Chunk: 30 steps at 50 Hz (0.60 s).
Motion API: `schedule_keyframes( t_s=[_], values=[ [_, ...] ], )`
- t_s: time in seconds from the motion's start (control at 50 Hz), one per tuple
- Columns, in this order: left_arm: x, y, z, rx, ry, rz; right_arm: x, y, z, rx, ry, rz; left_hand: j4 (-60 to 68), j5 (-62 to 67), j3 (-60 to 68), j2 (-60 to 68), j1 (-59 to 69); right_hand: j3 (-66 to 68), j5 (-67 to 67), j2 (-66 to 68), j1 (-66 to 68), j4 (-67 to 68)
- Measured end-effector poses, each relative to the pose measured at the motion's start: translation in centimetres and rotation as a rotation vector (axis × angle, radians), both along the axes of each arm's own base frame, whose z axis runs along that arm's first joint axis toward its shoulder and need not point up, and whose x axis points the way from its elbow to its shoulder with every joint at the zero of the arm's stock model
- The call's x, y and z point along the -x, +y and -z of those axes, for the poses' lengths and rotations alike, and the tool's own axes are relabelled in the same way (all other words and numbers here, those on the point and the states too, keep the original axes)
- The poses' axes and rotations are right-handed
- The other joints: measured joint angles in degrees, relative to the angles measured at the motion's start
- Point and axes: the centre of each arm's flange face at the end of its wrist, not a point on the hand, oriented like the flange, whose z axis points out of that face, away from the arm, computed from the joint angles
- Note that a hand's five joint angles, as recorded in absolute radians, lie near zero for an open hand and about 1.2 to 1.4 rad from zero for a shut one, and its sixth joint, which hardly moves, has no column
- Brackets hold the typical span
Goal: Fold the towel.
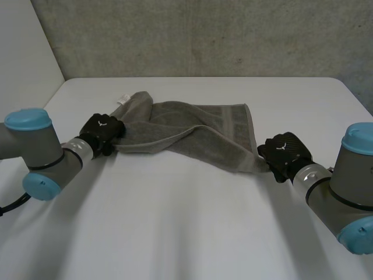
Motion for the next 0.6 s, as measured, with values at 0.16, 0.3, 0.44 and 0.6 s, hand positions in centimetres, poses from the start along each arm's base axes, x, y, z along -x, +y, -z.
schedule_keyframes(
  t_s=[0.16, 0.3, 0.44, 0.6],
  values=[
    [-0.3, 0.6, -3.0, 0.051, 0.006, -0.041, -0.1, -1.1, -2.0, 0.060, -0.031, 0.021, -8.52, -7.86, -8.90, -8.78, -8.77, 0.00, 0.00, 0.00, 0.00, 0.00],
    [-0.6, 1.8, -3.4, 0.037, 0.000, -0.048, 0.2, -1.5, -4.3, 0.086, -0.118, 0.050, -11.49, -11.35, -11.94, -12.07, -11.81, 0.00, 0.00, 0.00, 0.00, 0.00],
    [-0.7, 2.2, -1.3, 0.007, -0.013, -0.048, 0.3, -1.2, -4.2, 0.060, -0.145, 0.058, -11.62, -11.56, -12.20, -12.29, -12.00, 0.00, 0.00, 0.00, 0.00, 0.01],
    [-0.6, 2.0, 0.2, 0.004, -0.016, -0.051, 0.3, -1.0, -3.5, 0.042, -0.138, 0.058, -6.63, -6.92, -7.21, -7.31, -7.17, 0.00, 0.05, 0.00, 0.00, 0.02]
  ],
)
